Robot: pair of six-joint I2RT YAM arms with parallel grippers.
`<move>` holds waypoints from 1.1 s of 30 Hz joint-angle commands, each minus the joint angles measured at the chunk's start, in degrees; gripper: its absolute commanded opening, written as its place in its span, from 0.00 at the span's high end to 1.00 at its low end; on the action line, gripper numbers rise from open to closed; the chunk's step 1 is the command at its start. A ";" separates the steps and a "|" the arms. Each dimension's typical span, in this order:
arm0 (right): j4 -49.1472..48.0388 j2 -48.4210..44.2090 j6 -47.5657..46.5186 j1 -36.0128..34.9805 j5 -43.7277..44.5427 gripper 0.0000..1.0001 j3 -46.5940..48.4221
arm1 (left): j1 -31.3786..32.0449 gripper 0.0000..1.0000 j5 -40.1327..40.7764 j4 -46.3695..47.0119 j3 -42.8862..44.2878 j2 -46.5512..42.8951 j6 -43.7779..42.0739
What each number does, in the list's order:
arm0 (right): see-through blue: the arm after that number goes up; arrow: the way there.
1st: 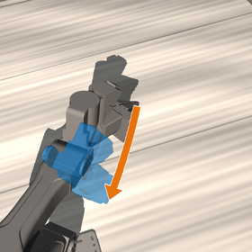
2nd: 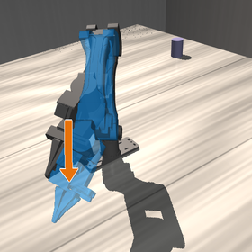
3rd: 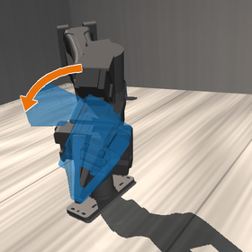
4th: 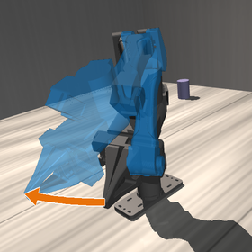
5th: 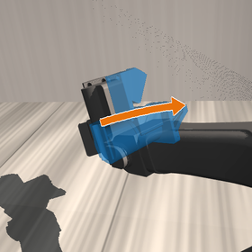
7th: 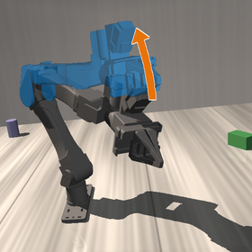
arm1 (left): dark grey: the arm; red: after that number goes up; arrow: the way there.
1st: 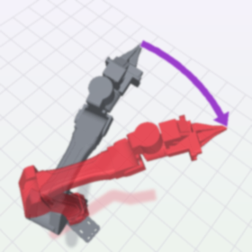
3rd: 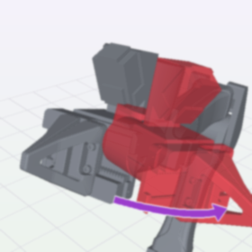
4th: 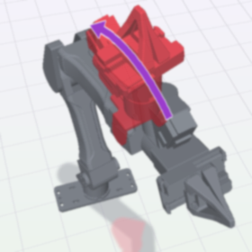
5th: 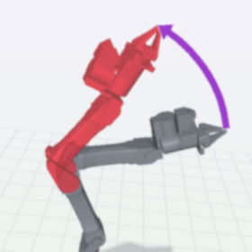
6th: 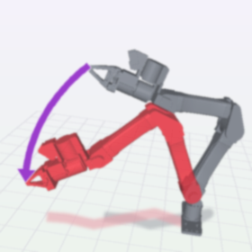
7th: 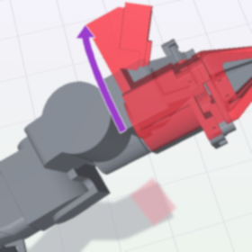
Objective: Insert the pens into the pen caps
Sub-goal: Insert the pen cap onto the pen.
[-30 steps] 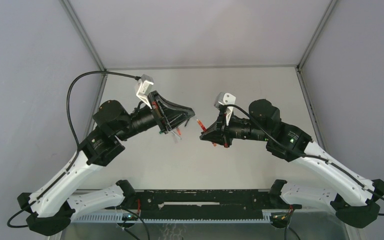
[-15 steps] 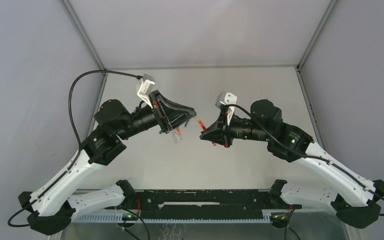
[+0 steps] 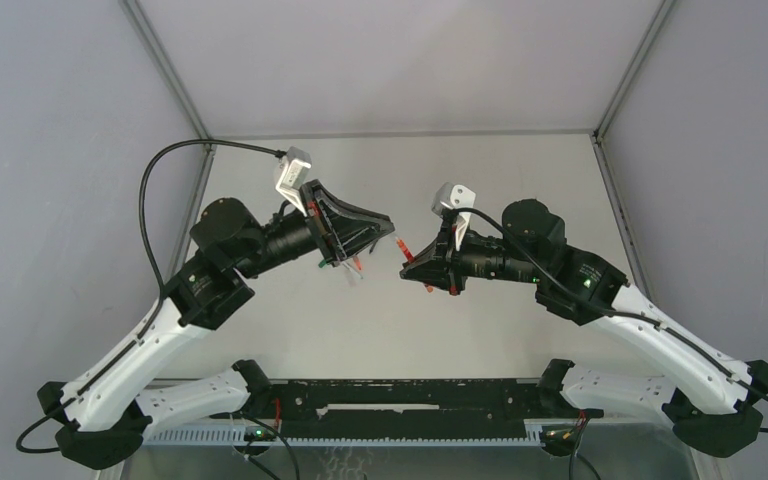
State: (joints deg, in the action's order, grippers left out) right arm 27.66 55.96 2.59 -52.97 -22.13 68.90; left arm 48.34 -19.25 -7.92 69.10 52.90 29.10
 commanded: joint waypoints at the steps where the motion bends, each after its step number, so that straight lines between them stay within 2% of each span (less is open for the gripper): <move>1: -1.74 -0.94 -0.07 -0.39 0.18 1.00 0.18 | -0.30 1.00 1.58 0.92 -0.68 -1.31 0.06; 14: -1.05 -1.04 -0.36 -0.92 -0.50 1.00 0.18 | -0.55 1.00 2.91 0.63 -0.52 -2.17 0.21; 33: -1.99 -1.02 -0.37 -1.14 0.89 1.00 0.21 | -0.51 1.00 -2.94 0.12 -0.28 0.30 0.02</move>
State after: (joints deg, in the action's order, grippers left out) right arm 27.68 55.94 2.44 -53.69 -21.93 68.90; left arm 48.18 -19.97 -8.38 69.10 53.21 29.10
